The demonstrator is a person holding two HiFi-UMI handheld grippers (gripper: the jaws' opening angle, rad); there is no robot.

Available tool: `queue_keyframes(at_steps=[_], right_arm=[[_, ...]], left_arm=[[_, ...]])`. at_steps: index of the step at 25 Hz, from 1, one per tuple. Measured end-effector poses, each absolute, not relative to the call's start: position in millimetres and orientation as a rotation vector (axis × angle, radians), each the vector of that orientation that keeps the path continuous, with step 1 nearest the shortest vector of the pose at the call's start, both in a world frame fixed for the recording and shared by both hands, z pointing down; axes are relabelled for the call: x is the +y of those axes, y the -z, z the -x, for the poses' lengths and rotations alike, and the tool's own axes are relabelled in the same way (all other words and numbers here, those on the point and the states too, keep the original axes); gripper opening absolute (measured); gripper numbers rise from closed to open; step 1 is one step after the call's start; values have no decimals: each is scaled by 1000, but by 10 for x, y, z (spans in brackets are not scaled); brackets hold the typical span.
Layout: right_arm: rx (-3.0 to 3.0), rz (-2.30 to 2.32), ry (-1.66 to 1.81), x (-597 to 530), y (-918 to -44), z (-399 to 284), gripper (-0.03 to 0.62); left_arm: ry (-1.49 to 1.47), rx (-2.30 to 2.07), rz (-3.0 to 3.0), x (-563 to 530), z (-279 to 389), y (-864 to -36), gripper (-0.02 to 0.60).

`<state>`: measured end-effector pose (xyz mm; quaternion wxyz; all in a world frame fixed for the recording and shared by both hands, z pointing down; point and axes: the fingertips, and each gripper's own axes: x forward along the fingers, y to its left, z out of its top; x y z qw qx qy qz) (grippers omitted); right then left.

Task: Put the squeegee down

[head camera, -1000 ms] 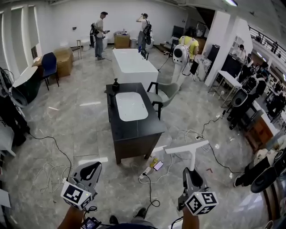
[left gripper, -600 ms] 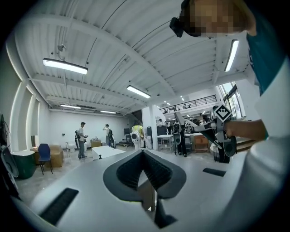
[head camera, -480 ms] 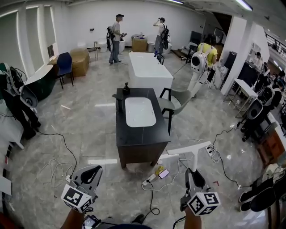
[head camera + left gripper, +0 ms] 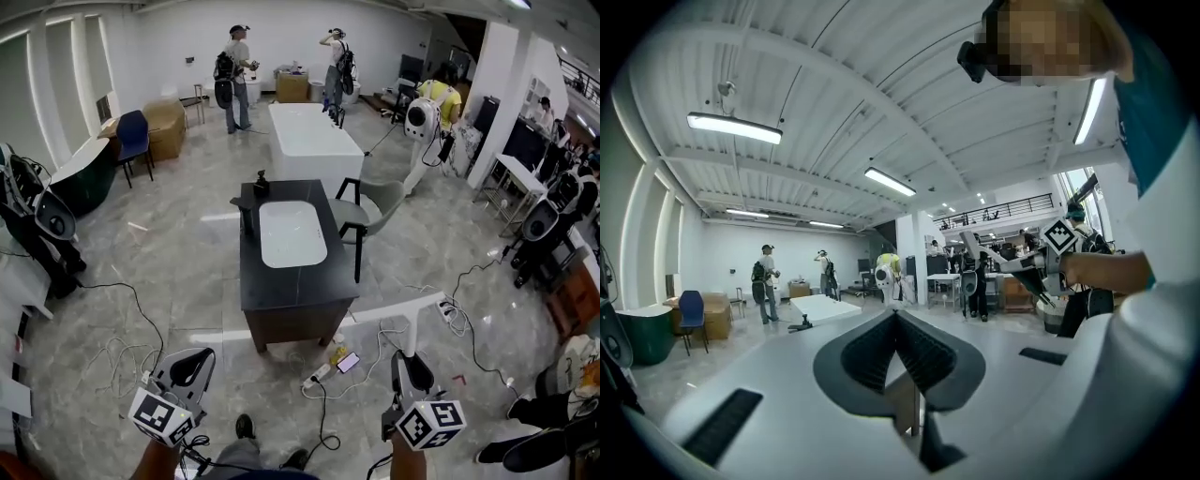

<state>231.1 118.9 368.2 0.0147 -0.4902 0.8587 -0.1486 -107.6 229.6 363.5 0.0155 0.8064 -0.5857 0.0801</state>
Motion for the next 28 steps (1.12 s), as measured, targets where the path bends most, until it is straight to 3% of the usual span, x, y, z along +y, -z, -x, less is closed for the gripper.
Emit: queue_keyframes(at_steps=[17,28], right_arm=[[2490,1831,388,888,-3411,-1643,103],[2442,1945,390,738,-3506,-1583,103]], left_arm=[[-153,-1496,-2755,1044,1756,-3527,6],[-143,-1359,-2772,635,1799,-3801,6]])
